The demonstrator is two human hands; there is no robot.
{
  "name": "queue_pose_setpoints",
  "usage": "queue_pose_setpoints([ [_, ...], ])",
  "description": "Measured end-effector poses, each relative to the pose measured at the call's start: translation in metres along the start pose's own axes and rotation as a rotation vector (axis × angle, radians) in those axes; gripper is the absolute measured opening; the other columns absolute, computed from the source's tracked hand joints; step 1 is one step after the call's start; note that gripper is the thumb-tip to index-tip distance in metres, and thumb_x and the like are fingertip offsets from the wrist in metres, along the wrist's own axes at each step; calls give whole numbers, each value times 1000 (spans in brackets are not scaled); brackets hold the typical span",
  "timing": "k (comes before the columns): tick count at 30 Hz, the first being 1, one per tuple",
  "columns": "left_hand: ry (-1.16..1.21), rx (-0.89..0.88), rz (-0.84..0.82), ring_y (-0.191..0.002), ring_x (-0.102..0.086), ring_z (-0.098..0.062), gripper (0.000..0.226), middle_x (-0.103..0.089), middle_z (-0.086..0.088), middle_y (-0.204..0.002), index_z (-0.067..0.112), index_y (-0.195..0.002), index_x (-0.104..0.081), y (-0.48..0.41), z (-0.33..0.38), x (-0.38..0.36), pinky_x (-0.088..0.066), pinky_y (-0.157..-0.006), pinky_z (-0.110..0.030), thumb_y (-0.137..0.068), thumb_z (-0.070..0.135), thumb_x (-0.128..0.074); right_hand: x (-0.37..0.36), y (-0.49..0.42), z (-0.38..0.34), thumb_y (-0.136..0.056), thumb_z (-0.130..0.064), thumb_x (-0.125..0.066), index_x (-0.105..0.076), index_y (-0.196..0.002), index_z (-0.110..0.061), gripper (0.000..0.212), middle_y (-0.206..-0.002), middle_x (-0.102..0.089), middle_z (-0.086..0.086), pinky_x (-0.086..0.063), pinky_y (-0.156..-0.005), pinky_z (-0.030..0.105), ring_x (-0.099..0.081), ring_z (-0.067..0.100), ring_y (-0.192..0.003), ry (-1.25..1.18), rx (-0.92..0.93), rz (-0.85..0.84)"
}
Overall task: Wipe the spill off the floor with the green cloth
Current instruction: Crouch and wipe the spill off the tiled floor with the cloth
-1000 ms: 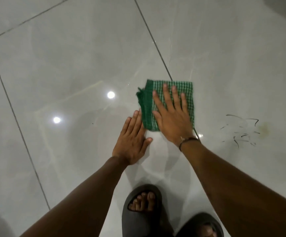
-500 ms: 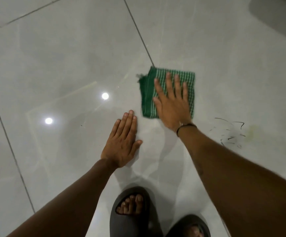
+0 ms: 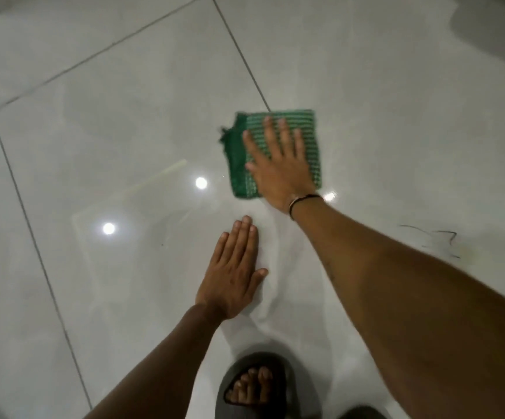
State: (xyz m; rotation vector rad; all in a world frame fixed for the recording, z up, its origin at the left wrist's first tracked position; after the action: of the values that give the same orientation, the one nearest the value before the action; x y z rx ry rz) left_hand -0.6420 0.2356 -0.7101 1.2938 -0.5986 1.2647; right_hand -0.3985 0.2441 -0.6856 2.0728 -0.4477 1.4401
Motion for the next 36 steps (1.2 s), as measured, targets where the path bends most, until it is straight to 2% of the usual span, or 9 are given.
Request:
queue_pose_setpoints([
  [4,1,10,-15,-173,10,-30,81,15,-13,-184,11,-174,9,1,2,2,4,-140,-47,-112,59,-16,-21,71,12,-113,-60,-16,-4,-177,-33,70,-186,2,15,-8,-138,63,1,41,-172,71,108,-15],
  [10,-31,22,11,-172,8,-35,82,7,-18,-184,3,-174,-4,-1,2,3,-3,-141,-51,-112,53,-25,-1,71,94,-113,-60,-14,-2,-177,-30,72,-186,1,17,-5,-137,66,-1,45,-171,43,-257,109],
  [13,-29,14,-19,-171,13,-34,84,15,-18,-182,4,-173,3,0,6,5,6,-140,-47,-112,54,-25,-11,99,71,-113,-59,-17,-5,-177,-28,72,-185,-2,18,-8,-137,67,-3,46,-171,66,-105,73],
  [16,-30,32,-24,-171,17,-30,84,20,-16,-182,6,-173,9,-1,13,9,8,-140,-45,-113,54,-24,-48,207,62,-114,-59,-15,-2,-177,-30,71,-186,2,14,-15,-137,66,1,41,-172,90,5,-7],
  [19,-16,-88,-28,-172,18,-27,83,20,-14,-183,7,-174,9,-15,52,1,2,-141,-47,-114,54,-25,-56,296,119,-114,-60,-11,0,-177,-31,70,-186,4,12,-17,-135,67,0,41,-172,62,-285,-1],
  [22,-46,-238,20,-173,9,-30,80,9,-16,-185,6,-174,1,-44,103,-9,-7,-141,-49,-115,53,-25,-35,265,178,-114,-59,-15,-5,-177,-29,70,-186,-4,17,-16,-136,68,-6,45,-171,59,-532,96],
  [26,-34,-271,86,-172,-2,-37,77,-3,-22,-184,0,-173,-7,-77,160,-11,-10,-140,-54,-116,43,-33,-23,228,165,-114,-59,-18,-7,-177,-26,72,-186,-4,16,-8,-138,65,-5,44,-171,7,-568,131],
  [30,-95,-268,67,-172,2,-38,84,2,-24,-183,-1,-173,-3,-86,166,-10,-7,-141,-53,-114,51,-31,-50,315,147,-115,-57,-13,-4,-177,-27,70,-187,1,11,-14,-138,62,2,37,-172,-8,-468,46],
  [36,-153,-295,194,-172,-4,-39,85,-5,-25,-183,-2,-172,-10,-86,161,-21,-13,-140,-54,-113,52,-37,-26,278,242,-114,-59,-18,-4,-177,-28,72,-186,0,17,-9,-137,67,0,45,-171,-85,-813,184],
])
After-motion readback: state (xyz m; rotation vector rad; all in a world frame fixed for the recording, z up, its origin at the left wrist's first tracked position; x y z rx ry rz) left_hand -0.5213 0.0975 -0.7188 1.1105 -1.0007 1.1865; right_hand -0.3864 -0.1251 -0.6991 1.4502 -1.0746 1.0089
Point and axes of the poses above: each hand's wrist, its own y-axis away from the middle knuckle, its own x-axis out of the back of the hand, z = x × y, the point moved 5 cm from there along -y, towards the middle knuckle
